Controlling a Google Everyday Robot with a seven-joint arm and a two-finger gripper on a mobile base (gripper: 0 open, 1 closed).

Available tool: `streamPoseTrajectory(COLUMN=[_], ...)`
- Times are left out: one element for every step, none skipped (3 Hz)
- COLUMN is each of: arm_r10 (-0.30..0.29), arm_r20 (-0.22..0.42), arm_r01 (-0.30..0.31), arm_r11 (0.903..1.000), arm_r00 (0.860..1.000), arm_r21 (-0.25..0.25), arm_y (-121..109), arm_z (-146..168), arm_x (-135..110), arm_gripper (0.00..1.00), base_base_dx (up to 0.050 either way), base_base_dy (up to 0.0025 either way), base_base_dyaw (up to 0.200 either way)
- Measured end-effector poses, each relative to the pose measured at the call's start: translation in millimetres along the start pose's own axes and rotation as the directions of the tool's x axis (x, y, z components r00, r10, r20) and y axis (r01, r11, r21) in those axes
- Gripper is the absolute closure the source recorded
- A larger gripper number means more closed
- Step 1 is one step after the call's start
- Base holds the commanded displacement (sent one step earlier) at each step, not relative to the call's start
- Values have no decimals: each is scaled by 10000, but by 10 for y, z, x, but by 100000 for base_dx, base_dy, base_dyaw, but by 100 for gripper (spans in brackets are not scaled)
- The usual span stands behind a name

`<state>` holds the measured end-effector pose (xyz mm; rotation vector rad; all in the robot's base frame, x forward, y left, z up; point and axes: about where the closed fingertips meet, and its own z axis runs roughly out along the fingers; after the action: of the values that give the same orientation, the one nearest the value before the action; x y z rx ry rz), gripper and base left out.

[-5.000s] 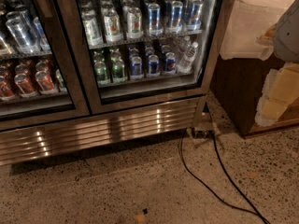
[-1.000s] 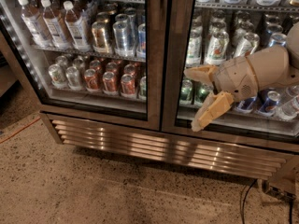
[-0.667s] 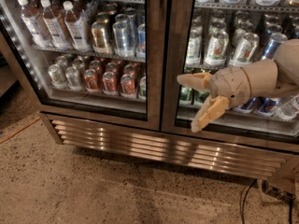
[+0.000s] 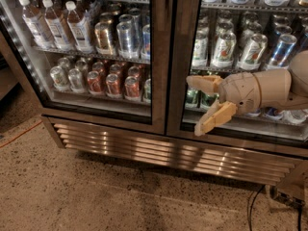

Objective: Open right fridge door

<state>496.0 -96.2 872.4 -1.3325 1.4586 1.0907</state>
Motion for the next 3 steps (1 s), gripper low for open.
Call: streamPoseTrajectory(arm_r10=[-275,-202,-204], arm_r20=[533,539,539], arm_r01=[194,100,103], arm_r11=[9889,9829,9835], arm_r00=[9982,9983,9983], arm_r21=[1472,1838,1807], arm_y=[64,-3,0], arm_z=[-67,-105,-101], arm_x=[-91,-54,-56], arm_gripper=[0,0,0], base_base_dx=[0,0,0], base_base_dy=[0,0,0], base_base_dyaw=[0,0,0])
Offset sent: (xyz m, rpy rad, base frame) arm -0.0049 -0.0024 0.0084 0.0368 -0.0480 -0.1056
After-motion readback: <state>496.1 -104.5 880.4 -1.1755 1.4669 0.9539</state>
